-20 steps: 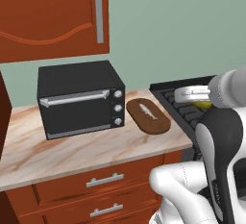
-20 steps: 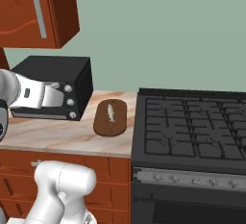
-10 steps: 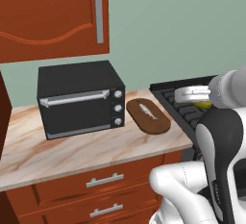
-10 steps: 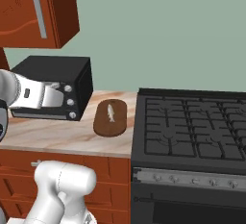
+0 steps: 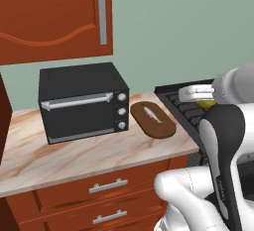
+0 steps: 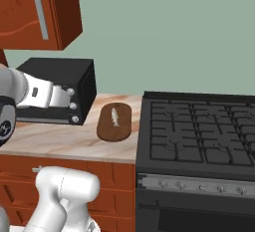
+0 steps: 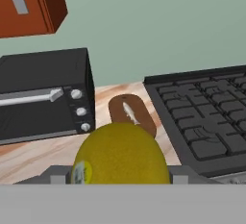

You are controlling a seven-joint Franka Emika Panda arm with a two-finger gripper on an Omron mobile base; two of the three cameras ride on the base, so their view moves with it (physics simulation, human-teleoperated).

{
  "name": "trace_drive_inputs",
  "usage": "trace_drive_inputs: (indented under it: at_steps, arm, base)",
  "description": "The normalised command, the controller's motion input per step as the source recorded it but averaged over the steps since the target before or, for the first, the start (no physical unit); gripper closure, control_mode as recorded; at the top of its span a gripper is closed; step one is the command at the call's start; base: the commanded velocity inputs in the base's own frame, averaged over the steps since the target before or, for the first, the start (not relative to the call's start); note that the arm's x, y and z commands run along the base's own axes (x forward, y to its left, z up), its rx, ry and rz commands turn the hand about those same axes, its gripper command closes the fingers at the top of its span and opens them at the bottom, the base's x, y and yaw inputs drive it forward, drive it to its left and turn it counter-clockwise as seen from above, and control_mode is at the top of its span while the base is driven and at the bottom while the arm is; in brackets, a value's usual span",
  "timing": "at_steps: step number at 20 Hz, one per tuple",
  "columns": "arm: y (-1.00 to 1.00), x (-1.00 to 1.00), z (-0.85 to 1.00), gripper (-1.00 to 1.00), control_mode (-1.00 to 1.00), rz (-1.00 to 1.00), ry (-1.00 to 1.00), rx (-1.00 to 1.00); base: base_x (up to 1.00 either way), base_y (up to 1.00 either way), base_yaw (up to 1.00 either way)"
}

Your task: Retrieve a lemon from the fridge and place it on the cutting board with the fish.

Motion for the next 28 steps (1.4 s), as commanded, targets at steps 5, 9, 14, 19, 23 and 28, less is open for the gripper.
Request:
trace_drive_inputs:
  at_steps: [5, 9, 14, 19, 23, 28]
  arm:
    - [-0.18, 0.36, 0.00, 1.00, -1.00, -0.01, 0.21, 0.04]
    - [-0.25, 0.40, -0.13, 1.00, -1.00, -0.11, 0.40, 0.00]
    - [-0.17, 0.46, -0.33, 1.00, -1.00, -0.16, 0.40, 0.00]
    - [-0.09, 0.46, -0.66, 1.00, -1.00, -0.06, 0.12, 0.03]
    - [-0.17, 0.36, -0.49, 1.00, -1.00, 0.00, 0.01, 0.12]
    - [0.00, 0.28, -0.39, 1.00, -1.00, 0.00, 0.00, 0.03]
  base:
    - [0.00, 0.00, 0.00]
    - [0.00, 0.00, 0.00]
    - [0.00, 0.00, 0.00]
    - [0.00, 0.00, 0.00]
    - [0.00, 0.00, 0.00]
    - [0.00, 0.00, 0.00]
